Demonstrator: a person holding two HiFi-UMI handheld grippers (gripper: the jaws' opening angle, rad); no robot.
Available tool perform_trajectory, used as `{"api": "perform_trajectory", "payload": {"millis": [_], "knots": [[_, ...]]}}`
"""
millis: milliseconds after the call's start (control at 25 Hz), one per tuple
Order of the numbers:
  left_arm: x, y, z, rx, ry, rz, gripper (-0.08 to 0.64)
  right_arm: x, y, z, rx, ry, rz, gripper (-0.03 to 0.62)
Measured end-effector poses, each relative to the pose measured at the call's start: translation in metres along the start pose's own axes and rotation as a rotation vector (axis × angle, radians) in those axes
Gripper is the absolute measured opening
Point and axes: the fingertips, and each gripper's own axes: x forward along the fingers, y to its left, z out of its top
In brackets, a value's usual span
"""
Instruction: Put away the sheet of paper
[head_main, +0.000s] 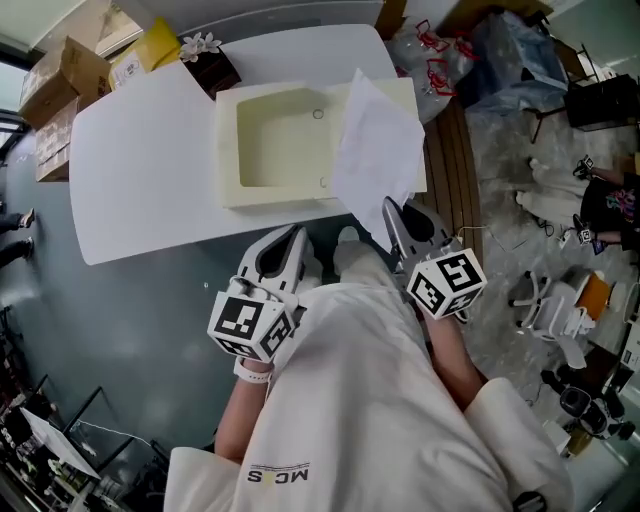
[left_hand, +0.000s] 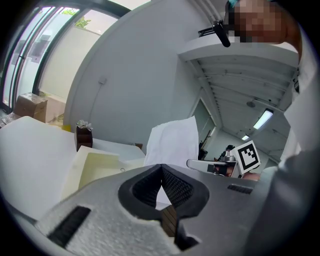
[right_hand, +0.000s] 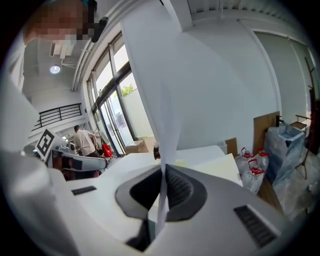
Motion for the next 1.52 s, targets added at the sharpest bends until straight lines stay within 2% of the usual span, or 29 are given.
{"api": "perform_trajectory", "payload": {"millis": [280, 480, 680, 920, 1240, 1520], "knots": [[0.027, 0.015, -0.005, -0.036, 0.014, 0.055, 0.023, 0.047, -0.031, -0.012, 0.080, 0.097, 0.058, 0.014], [0.045, 0.036, -0.021, -0.069, 0.036, 0.107, 0.023, 0.086, -0.052, -0.038, 0.187, 0.188, 0.103, 0.014], [0.063, 0.051, -0.038, -0.105, 0.064, 0.131, 0.023, 0.115, -0.074, -0.069, 0.267, 0.277, 0.110, 0.014], [0.082, 0.061, -0.055, -0.133, 0.090, 0.144, 0.025, 0.133, -0.096, -0.096, 0.269, 0.356, 0.066, 0.014], [0.101, 0.073, -0.066, -0.151, 0.115, 0.146, 0.023, 0.152, -0.112, -0.109, 0.234, 0.431, 0.005, 0.014], [0.111, 0.085, -0.074, -0.162, 0.124, 0.151, 0.023, 0.176, -0.114, -0.118, 0.247, 0.466, 0.006, 0.014]]}}
